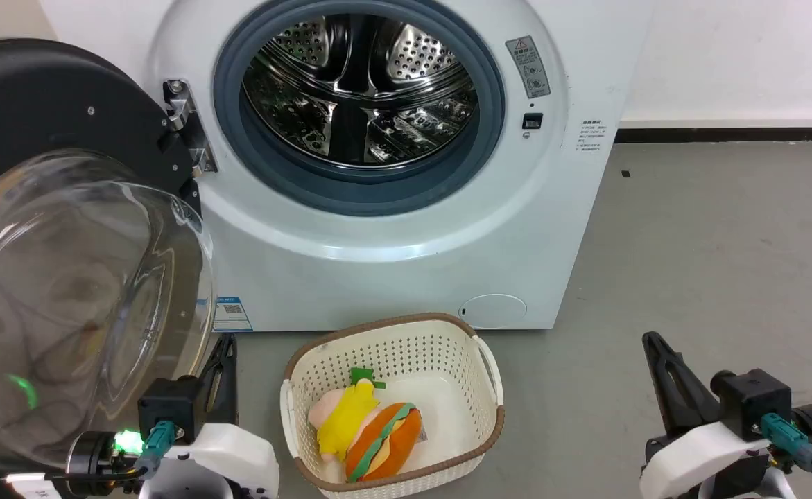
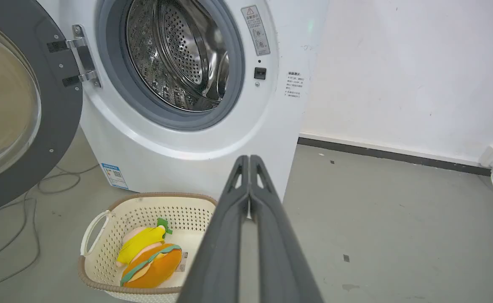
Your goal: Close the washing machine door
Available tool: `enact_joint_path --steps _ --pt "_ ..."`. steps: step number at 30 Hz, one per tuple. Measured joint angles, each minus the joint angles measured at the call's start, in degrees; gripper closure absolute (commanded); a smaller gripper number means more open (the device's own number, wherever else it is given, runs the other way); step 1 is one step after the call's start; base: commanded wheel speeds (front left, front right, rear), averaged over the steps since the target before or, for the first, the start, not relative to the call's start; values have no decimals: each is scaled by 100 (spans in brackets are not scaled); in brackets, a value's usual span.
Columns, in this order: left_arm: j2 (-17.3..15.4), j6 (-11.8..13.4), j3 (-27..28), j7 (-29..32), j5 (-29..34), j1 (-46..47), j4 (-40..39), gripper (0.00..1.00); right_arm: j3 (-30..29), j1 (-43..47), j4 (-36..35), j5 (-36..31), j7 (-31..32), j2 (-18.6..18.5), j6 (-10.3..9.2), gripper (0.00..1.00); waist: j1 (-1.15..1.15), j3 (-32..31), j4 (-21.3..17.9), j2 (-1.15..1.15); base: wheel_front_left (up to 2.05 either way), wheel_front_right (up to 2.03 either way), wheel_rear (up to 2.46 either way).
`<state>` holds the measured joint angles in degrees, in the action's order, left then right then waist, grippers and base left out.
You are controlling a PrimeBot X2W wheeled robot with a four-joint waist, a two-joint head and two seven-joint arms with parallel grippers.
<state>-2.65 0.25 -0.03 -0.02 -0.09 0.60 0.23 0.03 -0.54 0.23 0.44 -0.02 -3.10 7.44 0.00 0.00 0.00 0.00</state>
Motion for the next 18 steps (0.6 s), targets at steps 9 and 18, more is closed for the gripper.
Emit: enact_joint_path --steps 9,18 --pt "0 0 -2 0 0 -1 0 100 0 0 0 0 0 0 0 100 0 0 0 0 0 0 0" --pt "0 0 1 0 0 -1 0 100 2 0 0 0 0 0 0 100 0 0 0 0 0 0 0"
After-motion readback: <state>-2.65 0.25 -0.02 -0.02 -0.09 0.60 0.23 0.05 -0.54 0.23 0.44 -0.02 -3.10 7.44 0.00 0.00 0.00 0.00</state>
